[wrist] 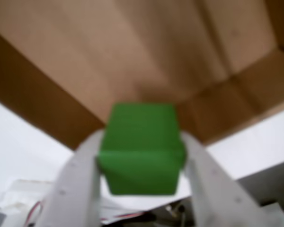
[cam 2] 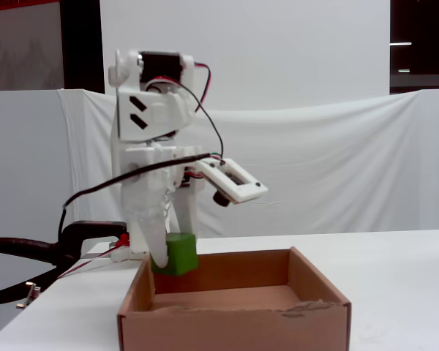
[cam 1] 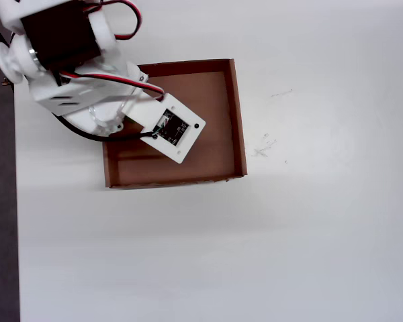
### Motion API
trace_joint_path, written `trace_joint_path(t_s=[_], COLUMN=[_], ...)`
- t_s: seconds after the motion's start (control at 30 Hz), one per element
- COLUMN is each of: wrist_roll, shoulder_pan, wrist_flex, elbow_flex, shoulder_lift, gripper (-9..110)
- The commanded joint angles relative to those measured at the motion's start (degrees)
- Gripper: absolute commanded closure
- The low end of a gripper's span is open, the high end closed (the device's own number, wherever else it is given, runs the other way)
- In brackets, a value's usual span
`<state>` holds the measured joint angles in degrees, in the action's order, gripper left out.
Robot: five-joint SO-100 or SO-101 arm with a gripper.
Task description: Grasp a green cube and put it in a box.
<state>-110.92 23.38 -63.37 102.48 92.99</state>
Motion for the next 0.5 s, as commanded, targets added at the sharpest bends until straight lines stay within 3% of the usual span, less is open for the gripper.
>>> trace_joint_path(t_s=[0.0, 0.47], wrist_roll=[-0.97, -1.14], shoulder_pan=[0.44, 0.44], wrist_flex=[0.79, 5.01], elbow_flex=[-3.96, -6.86], shoulder_lift=[-0.18, -6.77], gripper=[86, 86])
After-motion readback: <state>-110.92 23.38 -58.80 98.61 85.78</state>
